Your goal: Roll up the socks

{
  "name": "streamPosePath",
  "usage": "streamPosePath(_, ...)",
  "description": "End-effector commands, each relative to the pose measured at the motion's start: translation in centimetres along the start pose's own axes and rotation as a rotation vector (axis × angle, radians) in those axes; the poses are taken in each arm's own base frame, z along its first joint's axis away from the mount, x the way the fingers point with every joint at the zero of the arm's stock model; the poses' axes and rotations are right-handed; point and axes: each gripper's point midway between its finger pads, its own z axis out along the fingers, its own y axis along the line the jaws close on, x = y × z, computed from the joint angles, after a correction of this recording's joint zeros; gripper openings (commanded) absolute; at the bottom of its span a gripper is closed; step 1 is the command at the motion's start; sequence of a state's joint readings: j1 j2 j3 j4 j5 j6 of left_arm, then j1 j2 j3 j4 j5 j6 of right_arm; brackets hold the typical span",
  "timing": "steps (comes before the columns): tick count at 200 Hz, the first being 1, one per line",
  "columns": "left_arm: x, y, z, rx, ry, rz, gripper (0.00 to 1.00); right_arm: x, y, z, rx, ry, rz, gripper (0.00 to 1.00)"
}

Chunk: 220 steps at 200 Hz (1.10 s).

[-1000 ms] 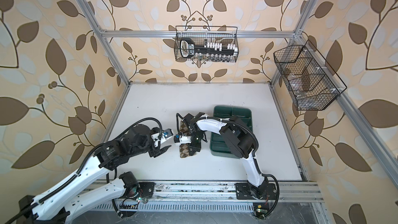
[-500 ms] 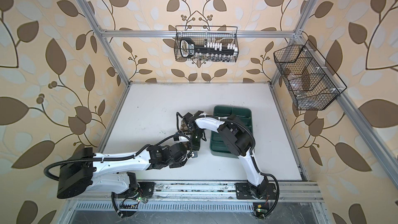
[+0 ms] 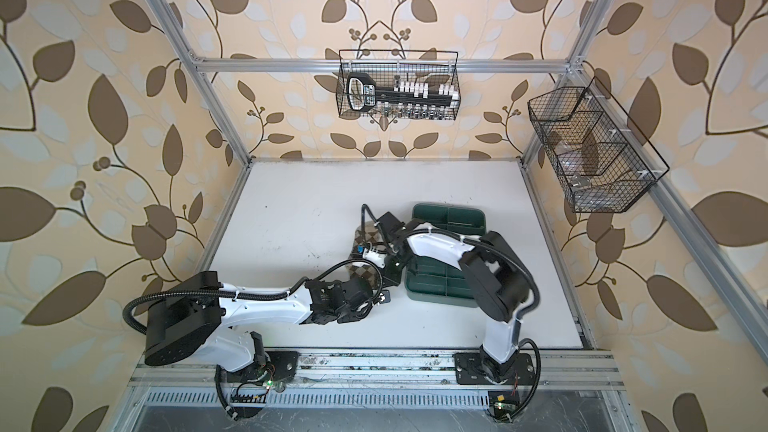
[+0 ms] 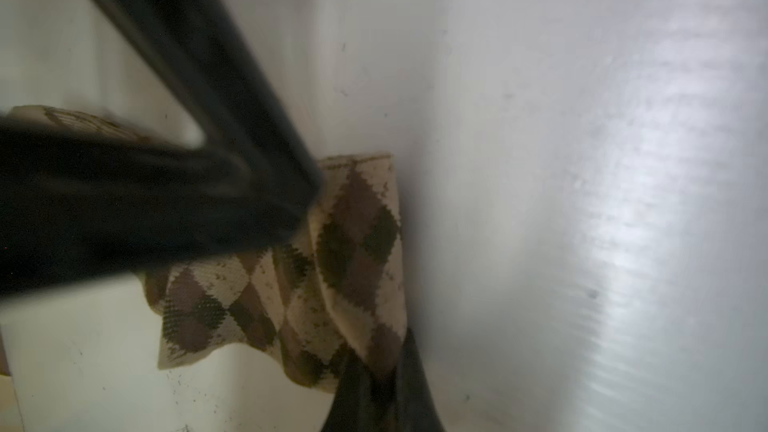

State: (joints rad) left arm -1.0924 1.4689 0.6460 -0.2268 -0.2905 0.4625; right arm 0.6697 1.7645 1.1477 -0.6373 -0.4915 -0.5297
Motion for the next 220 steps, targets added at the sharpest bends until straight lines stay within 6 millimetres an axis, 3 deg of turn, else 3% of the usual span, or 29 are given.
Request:
streamPosePath(1,1.6,-2.0,-0.3,0.138,0.027,-0.005,0.00,-2.8,-4.0,-6.7,0.244,-0.275,0.092,0.26)
streamPosePath(22,1.7,-2.0,-0.7,0.260,0.019,-0.071,0.00,-2.2,-5.8,-13.6,0.452,-0.485,0.192,0.27)
streamPosePath(33,1.5,-1.5,-1.0,0.311,0.007,-0.124,0.00,-1.9,-5.2,-16.9,0.541,-0.585,0.175,0.29)
streamPosePath(47,1.6,-0.9,-1.1,0.362,0.005,-0.183,0.00,-2.3,-3.0,-19.7,0.624,-0.692,0.075,0.33)
streamPosePath(60,1.7,-1.0,-1.1,0.411,0.011,-0.206,0.00,-2.9,-0.2,-21.2,0.675,-0.794,-0.026,0.33)
streamPosePath(71,1.9,-0.9,-0.7,0.423,0.027,-0.226,0.00,-3.2,2.2,-21.4,0.698,-0.865,-0.129,0.40)
streamPosePath(84,2.1,-1.0,-0.3,0.453,0.052,-0.243,0.00,-3.0,4.5,-19.7,0.742,-0.832,-0.296,0.41)
streamPosePath(95,2.3,-1.0,0.1,0.471,0.081,-0.257,0.00,-2.6,5.8,-16.7,0.793,-0.718,-0.445,0.42)
streamPosePath(116,2.5,-0.9,0.7,0.511,0.118,-0.290,0.00,-1.9,6.6,-11.4,0.891,-0.453,-0.621,0.43)
streamPosePath(145,2.8,-0.5,1.1,0.524,0.136,-0.323,0.00,-1.8,7.8,-4.6,0.871,-0.263,-0.792,0.46)
streamPosePath(171,2.9,-0.5,1.0,0.513,0.128,-0.327,0.00,-2.0,6.8,-0.7,0.869,-0.200,-0.827,0.47)
streamPosePath(220,3.0,-0.5,1.2,0.513,0.135,-0.327,0.00,-2.3,2.2,3.6,0.928,-0.110,-0.808,0.52)
